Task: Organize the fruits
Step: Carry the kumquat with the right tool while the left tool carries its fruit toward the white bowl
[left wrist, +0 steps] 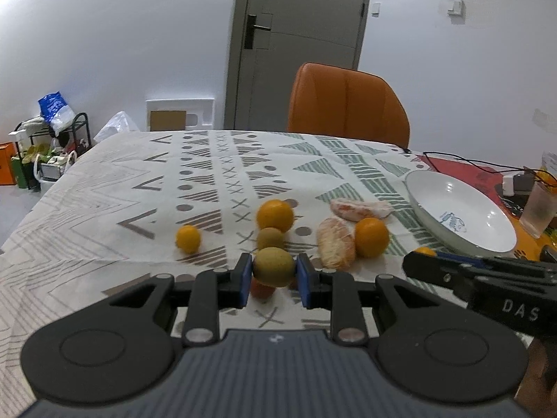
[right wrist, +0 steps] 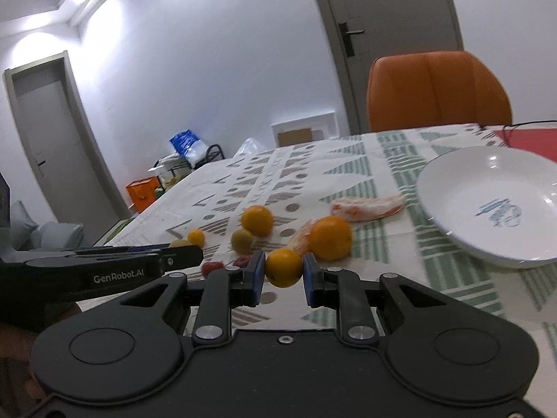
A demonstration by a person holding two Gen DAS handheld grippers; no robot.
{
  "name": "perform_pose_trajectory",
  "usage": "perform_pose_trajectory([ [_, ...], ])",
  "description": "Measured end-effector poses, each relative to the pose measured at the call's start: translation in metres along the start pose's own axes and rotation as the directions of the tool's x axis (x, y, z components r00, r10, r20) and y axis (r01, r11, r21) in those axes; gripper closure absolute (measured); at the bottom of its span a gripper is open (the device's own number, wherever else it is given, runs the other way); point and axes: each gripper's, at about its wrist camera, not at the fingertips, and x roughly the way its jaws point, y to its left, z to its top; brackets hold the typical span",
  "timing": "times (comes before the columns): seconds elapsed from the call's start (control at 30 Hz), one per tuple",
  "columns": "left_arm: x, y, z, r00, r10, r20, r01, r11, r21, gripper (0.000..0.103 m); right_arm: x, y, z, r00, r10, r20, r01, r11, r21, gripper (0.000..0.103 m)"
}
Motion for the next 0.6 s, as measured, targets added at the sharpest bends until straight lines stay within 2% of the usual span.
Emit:
perform_pose_trajectory([
  [0.4, 0.014, -0.048, 0.01, 0.998, -0.067, 0.006, 0.066, 0.996, 0.067, 0.077, -0.03, -0.046, 0.006, 0.989, -0.127, 0.076, 0.122, 0.99, 0.066, 0.081],
  [0.6, 0.021, -0.073, 0.014, 0.996, -0.091, 0.008, 0.089, 0.991, 0.097, 0.077, -0.04, -0.066, 0.006, 0.982, -0.166, 0.092, 0.155, 0.982, 0.11, 0.081],
])
